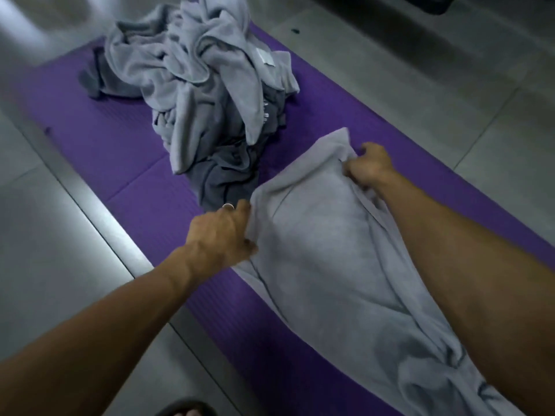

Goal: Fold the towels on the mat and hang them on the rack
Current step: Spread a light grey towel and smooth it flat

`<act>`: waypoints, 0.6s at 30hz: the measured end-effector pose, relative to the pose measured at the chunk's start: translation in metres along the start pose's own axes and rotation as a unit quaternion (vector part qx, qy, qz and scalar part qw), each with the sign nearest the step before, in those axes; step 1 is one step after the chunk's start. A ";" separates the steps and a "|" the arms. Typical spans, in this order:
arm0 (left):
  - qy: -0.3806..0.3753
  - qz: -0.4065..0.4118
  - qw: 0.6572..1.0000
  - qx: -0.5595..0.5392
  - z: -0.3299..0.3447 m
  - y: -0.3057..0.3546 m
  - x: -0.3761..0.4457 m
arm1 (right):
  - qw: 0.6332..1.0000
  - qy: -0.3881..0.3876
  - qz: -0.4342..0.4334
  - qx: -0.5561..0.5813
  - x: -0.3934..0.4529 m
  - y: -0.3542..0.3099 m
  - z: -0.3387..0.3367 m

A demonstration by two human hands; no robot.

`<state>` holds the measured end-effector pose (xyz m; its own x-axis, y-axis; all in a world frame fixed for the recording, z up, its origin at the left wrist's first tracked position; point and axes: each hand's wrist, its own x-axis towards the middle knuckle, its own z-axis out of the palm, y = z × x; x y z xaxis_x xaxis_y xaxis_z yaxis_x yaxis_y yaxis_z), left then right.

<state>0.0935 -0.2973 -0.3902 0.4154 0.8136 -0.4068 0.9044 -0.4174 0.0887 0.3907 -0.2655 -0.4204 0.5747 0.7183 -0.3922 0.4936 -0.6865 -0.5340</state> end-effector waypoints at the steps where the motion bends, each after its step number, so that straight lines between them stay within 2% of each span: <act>1: 0.017 0.021 0.999 0.042 0.003 0.005 -0.001 | 0.999 -0.029 -0.006 0.017 -0.005 0.001 -0.002; 4: 0.126 0.119 0.981 0.089 0.008 0.035 -0.003 | 0.997 -0.037 -0.069 0.021 -0.034 0.019 -0.024; 6: 0.147 0.209 0.965 0.053 0.011 0.065 0.000 | 0.996 -0.005 -0.090 -0.023 -0.065 0.047 -0.042; 9: 0.108 0.372 0.922 0.018 0.023 0.121 0.001 | 0.995 -0.001 -0.053 -0.081 -0.122 0.110 -0.068; 11: 0.128 0.464 0.877 0.002 0.034 0.158 0.001 | 0.995 0.023 -0.007 -0.094 -0.162 0.155 -0.081; 13: 0.118 0.519 0.846 -0.015 0.045 0.197 -0.002 | 0.993 0.070 0.031 -0.090 -0.200 0.193 -0.088; 16: 0.049 0.586 0.809 0.011 0.057 0.244 -0.014 | 0.982 0.138 0.099 -0.082 -0.259 0.237 -0.087; 18: 0.031 0.636 0.770 0.047 0.063 0.260 -0.018 | 0.981 0.126 0.141 -0.043 -0.296 0.251 -0.083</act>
<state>0.3153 -0.4461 -0.4174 0.9655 -0.2605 -0.0022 -0.2469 -0.9175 0.3119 0.3990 -0.6600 -0.3765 0.8337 0.4554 -0.3124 0.3391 -0.8686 -0.3612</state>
